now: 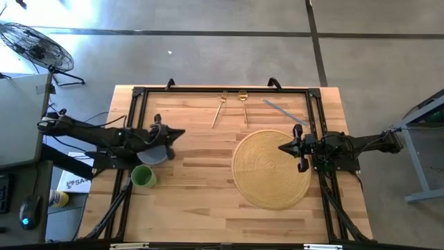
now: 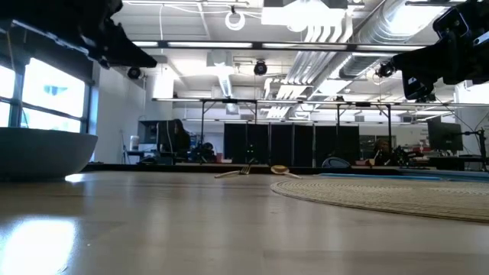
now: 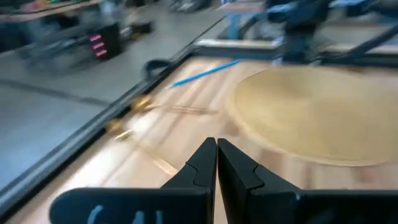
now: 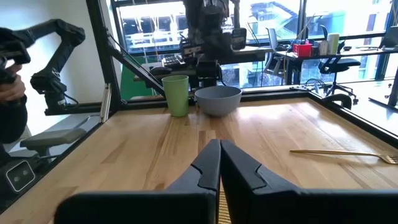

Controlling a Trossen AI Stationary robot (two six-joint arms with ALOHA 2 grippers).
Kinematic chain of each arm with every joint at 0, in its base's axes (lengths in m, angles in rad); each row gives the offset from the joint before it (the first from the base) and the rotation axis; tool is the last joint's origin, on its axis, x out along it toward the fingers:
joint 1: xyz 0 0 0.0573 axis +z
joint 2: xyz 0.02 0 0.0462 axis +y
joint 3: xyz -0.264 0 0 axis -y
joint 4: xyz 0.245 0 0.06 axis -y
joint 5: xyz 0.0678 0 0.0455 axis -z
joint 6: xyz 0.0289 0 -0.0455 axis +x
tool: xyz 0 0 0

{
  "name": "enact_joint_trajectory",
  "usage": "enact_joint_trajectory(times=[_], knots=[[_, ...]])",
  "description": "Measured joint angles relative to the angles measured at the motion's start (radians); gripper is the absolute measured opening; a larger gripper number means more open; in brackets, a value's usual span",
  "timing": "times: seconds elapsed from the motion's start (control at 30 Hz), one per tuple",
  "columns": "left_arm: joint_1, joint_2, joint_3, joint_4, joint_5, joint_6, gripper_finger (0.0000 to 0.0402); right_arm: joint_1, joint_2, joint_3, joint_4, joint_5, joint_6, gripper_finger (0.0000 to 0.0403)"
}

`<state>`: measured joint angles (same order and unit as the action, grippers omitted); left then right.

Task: Pick & Place Utensil
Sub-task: Put the blue bowl on the center of the brown table mat

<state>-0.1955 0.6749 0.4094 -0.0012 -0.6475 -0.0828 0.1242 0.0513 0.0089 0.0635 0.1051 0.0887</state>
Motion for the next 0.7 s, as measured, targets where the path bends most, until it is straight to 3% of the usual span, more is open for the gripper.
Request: enact_joint_trajectory(times=[0.37,0.57,0.7], knots=[[0.000,0.026,0.145,-0.117,-0.264,0.088,0.0010,0.000,0.000,0.000,0.000,0.000,0.000,0.0003],[0.002,0.025,0.154,-0.147,-0.300,0.104,0.0010,0.000,0.000,0.000,0.000,0.000,0.000,0.0003],[0.060,0.028,0.234,-0.295,-0.254,0.070,0.0010,0.000,0.000,0.000,0.000,0.000,0.000,0.0001]])
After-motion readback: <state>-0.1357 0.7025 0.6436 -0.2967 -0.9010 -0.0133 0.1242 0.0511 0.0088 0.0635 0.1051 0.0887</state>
